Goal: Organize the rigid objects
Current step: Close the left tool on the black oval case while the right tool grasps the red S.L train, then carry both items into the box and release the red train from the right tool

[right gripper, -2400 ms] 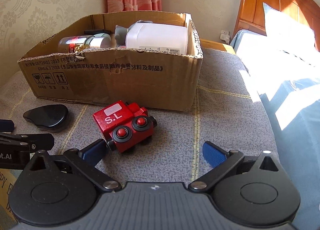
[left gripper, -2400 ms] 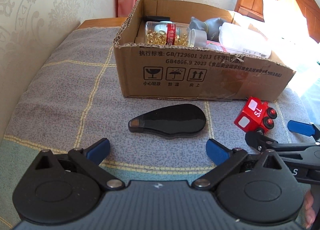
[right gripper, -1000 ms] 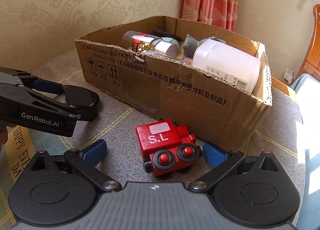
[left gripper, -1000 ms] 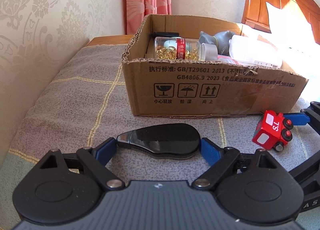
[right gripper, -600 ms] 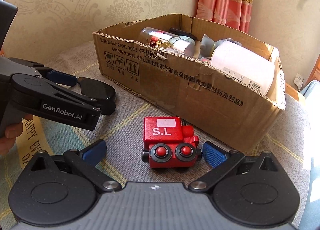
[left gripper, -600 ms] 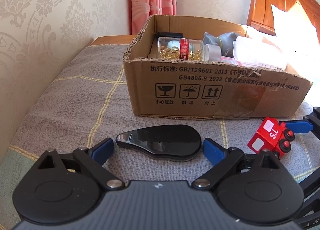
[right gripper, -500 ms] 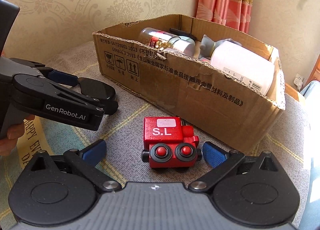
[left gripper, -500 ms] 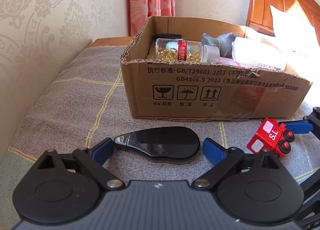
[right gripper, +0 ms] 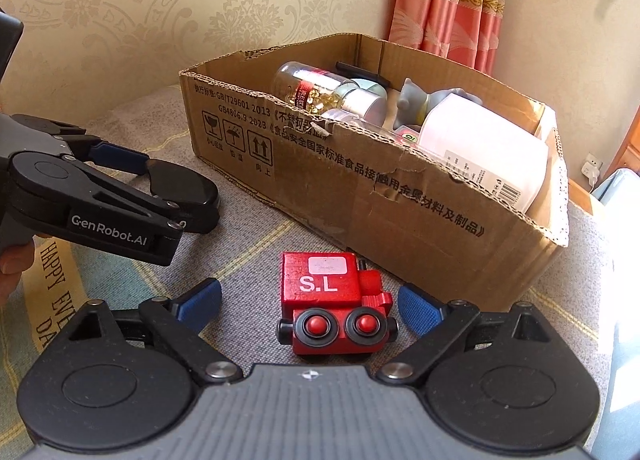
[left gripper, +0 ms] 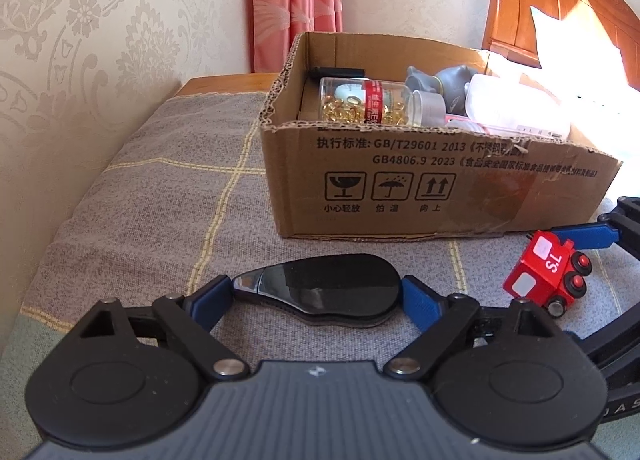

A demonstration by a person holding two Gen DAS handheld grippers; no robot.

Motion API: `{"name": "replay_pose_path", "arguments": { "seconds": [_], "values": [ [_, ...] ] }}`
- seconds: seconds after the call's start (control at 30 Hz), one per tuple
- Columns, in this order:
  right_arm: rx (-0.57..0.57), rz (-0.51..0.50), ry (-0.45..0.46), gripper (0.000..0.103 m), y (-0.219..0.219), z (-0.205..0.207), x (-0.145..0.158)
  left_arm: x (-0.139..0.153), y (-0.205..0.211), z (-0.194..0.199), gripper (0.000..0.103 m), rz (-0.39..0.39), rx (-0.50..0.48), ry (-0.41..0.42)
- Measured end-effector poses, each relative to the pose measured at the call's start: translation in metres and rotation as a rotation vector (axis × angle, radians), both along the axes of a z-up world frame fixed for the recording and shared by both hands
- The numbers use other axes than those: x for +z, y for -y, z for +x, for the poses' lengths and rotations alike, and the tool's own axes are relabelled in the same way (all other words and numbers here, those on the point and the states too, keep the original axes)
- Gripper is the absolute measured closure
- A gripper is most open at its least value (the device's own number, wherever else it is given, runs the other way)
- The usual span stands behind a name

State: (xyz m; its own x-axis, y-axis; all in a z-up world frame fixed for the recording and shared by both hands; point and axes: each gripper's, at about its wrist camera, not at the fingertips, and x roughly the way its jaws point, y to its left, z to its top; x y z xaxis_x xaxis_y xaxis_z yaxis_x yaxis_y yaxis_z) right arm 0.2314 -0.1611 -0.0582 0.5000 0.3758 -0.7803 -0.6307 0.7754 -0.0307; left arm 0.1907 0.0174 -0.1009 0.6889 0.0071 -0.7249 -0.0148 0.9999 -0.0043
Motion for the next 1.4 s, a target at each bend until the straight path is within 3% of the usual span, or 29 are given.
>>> {"name": "replay_pose_path", "arguments": {
  "seconds": [0.43, 0.93, 1.23, 1.4],
  "values": [
    [-0.039, -0.039, -0.027, 0.046, -0.006, 0.01, 0.009, 0.001, -0.003, 0.0, 0.013, -0.008, -0.023, -0.009],
    [-0.045, -0.059, 0.019, 0.047, -0.01, -0.01, 0.036, 0.023, -0.002, -0.015, 0.013, 0.022, -0.125, -0.019],
    [-0.034, -0.037, 0.104, 0.047, -0.003, -0.019, 0.08, 0.059, 0.001, -0.023, 0.013, 0.006, -0.191, 0.03],
    [-0.062, -0.024, 0.156, 0.047, 0.001, 0.006, 0.102, 0.072, 0.004, -0.024, 0.014, 0.001, -0.203, 0.063]
  ]
}}
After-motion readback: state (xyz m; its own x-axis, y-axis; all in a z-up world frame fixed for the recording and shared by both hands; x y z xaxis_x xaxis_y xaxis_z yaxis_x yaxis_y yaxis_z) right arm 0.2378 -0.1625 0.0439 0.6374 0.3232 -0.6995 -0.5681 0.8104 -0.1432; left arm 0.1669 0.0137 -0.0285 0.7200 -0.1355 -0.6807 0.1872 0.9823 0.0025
